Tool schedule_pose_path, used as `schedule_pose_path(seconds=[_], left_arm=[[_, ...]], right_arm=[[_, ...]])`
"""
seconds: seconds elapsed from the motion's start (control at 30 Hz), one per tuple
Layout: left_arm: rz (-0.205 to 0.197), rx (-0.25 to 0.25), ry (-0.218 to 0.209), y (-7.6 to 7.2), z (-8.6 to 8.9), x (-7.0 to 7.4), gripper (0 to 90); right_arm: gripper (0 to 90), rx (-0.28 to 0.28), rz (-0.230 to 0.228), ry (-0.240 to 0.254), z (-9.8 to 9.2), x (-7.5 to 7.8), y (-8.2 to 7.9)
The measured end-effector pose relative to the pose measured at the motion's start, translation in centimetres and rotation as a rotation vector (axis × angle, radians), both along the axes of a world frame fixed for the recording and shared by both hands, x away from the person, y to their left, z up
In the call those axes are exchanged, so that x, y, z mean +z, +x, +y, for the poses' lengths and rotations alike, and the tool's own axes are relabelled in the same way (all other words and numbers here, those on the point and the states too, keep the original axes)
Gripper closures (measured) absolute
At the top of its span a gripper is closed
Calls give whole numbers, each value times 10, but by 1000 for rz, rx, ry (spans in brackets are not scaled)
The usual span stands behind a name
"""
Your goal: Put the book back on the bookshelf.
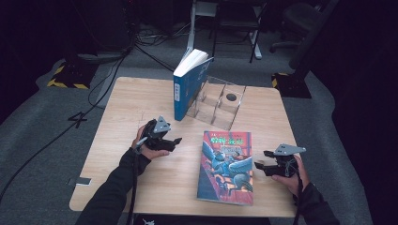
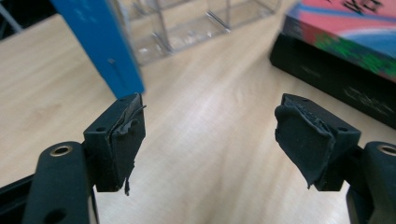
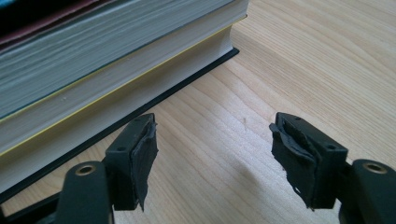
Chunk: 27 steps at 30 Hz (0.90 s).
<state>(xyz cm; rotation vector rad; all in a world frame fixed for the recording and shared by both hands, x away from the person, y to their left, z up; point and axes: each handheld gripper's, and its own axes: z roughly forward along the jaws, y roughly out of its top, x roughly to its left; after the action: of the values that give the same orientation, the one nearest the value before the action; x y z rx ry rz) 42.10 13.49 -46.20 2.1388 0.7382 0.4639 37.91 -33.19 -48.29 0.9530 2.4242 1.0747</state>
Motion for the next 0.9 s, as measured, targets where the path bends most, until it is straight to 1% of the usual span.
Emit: schedule_pose_path(seconds=[0.07,0.17,0.2,0.27,0.33,0.4,0.43,0.53,0.63,0.67,0.7,0.73,0.77,0.83,0.9], left_arm=[[1,-17,19,-5,-2,-2,241],[13,-37,31,-15,-3,-5,238],[13,-37,31,-15,-3,-5,238],[17,-56,33,-21,-4,-6,239],[25,-66,37,-26,-4,-8,238],[37,-85,46,-32,-5,-9,235],[34,-92,47,-36,-5,-11,233],[42,-111,56,-44,-6,-13,237],[55,-144,75,-54,-8,-18,237],[55,-144,75,-54,-8,-18,237],[68,-154,80,-59,-9,-21,237],[72,-161,83,-61,-9,-22,237],[79,-168,93,-66,-10,-24,236],[79,-180,101,-70,-11,-25,236],[91,-193,100,-76,-11,-27,237]], right_arm=[[312,1,-1,-3,1,1,-1],[311,4,-4,-3,1,2,-2],[311,4,-4,-3,1,2,-2],[310,6,-4,1,2,3,-3],[309,8,-5,1,2,4,-3],[309,12,-9,6,2,5,-4],[309,12,-9,7,2,6,-5],[309,17,-10,31,1,10,-9],[305,29,-9,49,2,14,-13],[305,29,-9,49,2,14,-13],[304,35,-9,56,2,16,-14],[303,43,-8,62,3,18,-17],[302,47,-8,66,4,19,-18],[300,60,-11,65,7,21,-21],[298,72,-11,67,9,23,-24]])
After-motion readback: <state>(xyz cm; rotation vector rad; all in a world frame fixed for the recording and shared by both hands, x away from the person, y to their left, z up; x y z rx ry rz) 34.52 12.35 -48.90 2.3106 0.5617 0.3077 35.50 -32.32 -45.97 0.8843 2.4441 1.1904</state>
